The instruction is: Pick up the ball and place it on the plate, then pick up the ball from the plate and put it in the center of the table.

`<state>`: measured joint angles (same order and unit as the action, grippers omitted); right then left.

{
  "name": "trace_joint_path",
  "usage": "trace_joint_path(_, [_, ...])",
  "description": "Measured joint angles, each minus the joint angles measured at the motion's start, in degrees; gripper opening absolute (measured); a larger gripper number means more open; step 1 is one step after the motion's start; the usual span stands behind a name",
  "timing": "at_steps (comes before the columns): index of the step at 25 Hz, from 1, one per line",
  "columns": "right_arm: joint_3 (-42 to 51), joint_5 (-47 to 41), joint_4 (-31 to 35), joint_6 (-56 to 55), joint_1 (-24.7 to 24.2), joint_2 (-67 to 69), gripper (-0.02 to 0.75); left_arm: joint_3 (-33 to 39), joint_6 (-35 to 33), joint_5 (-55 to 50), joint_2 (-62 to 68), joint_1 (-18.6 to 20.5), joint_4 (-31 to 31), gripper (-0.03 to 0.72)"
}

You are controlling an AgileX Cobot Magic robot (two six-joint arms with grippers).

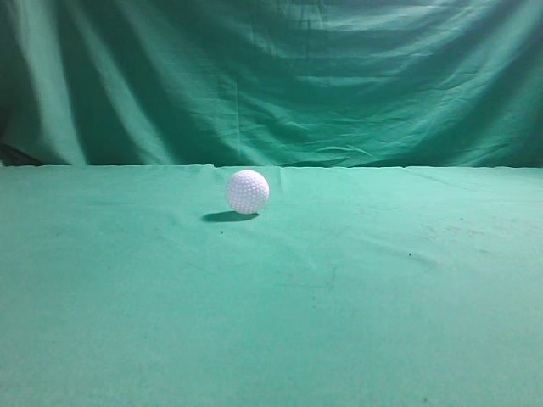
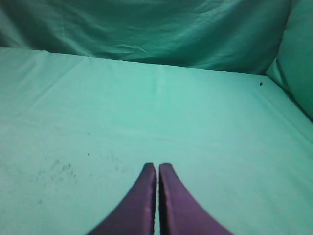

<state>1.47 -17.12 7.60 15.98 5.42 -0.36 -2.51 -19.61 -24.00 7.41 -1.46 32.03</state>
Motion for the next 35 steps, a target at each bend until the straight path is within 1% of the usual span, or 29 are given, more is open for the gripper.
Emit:
trace_joint_path(3, [0.12, -3.58, -0.22, -0.34, -0.13, -0.12, 0.0, 0.0, 0.0, 0.0, 0.0, 0.0, 0.0, 0.0])
trace_joint_path(6, [0.12, -4.51, -0.22, -1.85, -0.23, -0.12, 0.0, 0.0, 0.0, 0.0, 0.0, 0.0, 0.0, 0.0])
trace_joint_path(10, [0.12, -4.72, -0.22, -3.78, -0.23, -0.21, 0.0, 0.0, 0.0, 0.0, 0.0, 0.0, 0.0, 0.0])
trace_joint_path(26, [0.12, -4.81, -0.22, -5.09, -0.23, -0.21, 0.0, 0.0, -0.33, 0.0, 0.0, 0.0, -0.37, 0.0])
trace_joint_path(28, [0.12, -4.81, -0.22, -5.09, -0.23, -0.21, 0.0, 0.0, -2.84, 0.21, -0.87, 0.0, -4.15, 0.0])
trace_joint_path(30, [0.12, -4.81, -0.22, -5.09, -0.23, -0.21, 0.0, 0.0, -3.16, -0.05, -3.25, 0.0, -8.29, 0.0])
trace_joint_path(32, [0.12, -4.81, -0.22, -5.09, -0.23, -0.21, 0.0, 0.0, -2.2, -0.09, -6.43, 0.0, -10.89, 0.0])
trace_joint_path(35, [0.12, -4.81, -0.22, -5.09, -0.23, -0.21, 0.0, 0.0, 2.79, -0.49, -7.92, 0.0, -17.25, 0.0])
